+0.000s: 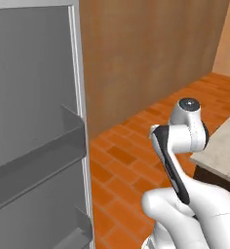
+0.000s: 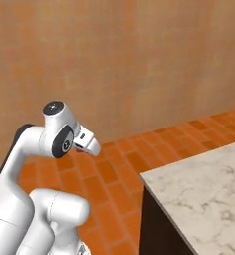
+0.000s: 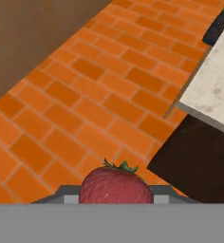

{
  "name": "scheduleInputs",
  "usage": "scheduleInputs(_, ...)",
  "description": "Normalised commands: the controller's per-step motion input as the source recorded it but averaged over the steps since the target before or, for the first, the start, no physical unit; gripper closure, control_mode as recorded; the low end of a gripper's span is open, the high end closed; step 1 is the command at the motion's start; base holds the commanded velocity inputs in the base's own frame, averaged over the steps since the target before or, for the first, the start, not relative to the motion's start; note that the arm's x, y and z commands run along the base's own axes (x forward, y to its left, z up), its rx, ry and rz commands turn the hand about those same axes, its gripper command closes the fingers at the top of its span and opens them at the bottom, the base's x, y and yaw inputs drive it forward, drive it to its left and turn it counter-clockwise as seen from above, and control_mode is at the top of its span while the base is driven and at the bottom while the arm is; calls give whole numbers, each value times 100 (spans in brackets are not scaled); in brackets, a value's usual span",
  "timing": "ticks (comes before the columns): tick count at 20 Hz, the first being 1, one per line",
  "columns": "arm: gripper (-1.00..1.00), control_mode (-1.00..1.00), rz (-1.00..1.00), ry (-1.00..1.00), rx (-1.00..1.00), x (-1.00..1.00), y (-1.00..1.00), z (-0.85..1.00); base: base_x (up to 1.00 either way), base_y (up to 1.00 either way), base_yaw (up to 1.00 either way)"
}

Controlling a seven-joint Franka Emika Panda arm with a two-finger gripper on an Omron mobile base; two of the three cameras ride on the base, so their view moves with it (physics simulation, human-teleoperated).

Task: Take the strawberry from the fridge and place it on top of the pancake, located on the dining counter.

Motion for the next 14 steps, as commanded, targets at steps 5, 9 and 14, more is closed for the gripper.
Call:
scheduleInputs(5, 100, 100, 0, 0, 0, 0, 0, 0, 98, -18, 24)
scheduleInputs(9, 100, 100, 0, 0, 0, 0, 0, 0, 99, -26, 28)
scheduleInputs(14, 100, 100, 0, 0, 0, 0, 0, 0, 100, -3, -1)
